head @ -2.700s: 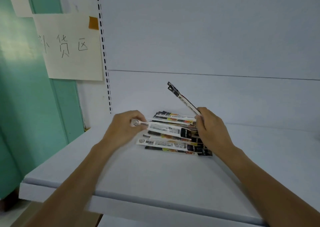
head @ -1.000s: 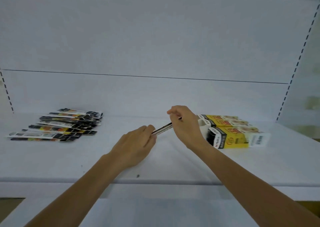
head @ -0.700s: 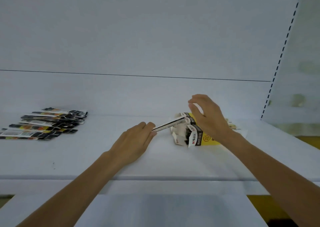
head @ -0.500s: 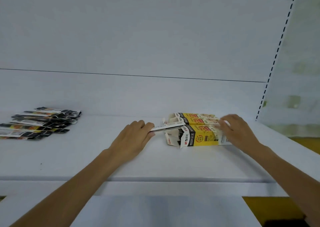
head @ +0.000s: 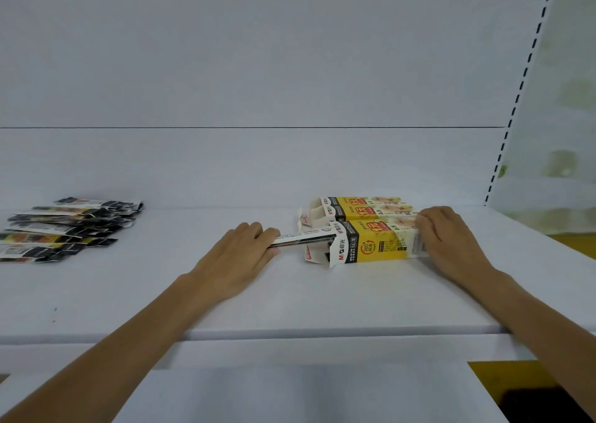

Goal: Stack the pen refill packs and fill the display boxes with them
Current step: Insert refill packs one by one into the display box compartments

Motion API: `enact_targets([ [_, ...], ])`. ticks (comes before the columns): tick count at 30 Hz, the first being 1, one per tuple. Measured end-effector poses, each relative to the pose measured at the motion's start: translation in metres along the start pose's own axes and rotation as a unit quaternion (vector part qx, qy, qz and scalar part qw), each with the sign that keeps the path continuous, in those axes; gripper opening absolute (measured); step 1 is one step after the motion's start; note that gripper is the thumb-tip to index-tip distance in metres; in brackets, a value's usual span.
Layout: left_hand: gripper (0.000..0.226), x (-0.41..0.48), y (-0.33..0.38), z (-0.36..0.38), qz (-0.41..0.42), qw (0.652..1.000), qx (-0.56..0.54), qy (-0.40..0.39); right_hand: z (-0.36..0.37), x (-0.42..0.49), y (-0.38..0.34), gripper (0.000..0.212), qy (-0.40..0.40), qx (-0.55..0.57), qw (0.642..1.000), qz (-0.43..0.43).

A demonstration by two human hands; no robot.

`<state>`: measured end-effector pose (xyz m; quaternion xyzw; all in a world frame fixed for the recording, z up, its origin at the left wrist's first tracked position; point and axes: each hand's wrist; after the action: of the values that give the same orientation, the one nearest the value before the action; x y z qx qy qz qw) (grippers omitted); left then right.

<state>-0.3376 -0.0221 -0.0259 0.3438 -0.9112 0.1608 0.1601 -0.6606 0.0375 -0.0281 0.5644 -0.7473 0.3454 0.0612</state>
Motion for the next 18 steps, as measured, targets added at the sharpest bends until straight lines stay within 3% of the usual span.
enact_targets([
  [2, 0.050, 0.0003, 0.0001, 0.0016, -0.011, 1.000, -0.005, -0.025, -0.0004, -0.0005, -0.0006, 0.031, 0.002, -0.002, 1.000, -0.004],
  [5, 0.064, -0.0013, -0.0006, 0.0021, 0.006, 1.000, -0.012, -0.027, -0.0003, -0.0008, 0.0000, 0.031, 0.004, -0.001, 1.000, -0.007],
  [9, 0.033, -0.0035, 0.0001, 0.0037, -0.018, 0.998, -0.033, -0.040, -0.0007, -0.0014, -0.0004, 0.031, 0.005, -0.004, 1.000, -0.013],
  [13, 0.063, -0.0044, -0.0008, 0.0049, -0.018, 0.999, -0.047, -0.020, -0.0003, -0.0008, 0.0007, 0.032, 0.011, -0.003, 1.000, -0.021],
  [18, 0.031, -0.0032, 0.0030, -0.0004, -0.027, 0.998, -0.039, -0.043, 0.0003, -0.0020, 0.0000, 0.034, 0.016, -0.009, 1.000, -0.023],
])
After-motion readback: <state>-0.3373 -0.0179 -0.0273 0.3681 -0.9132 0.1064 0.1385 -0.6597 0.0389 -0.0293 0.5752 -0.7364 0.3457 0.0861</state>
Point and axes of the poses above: each hand's wrist, its own x-axis towards the middle knuckle, its own z-axis out of the palm, y = z × x, and after that the axes turned 7 degrees about z, right-handed
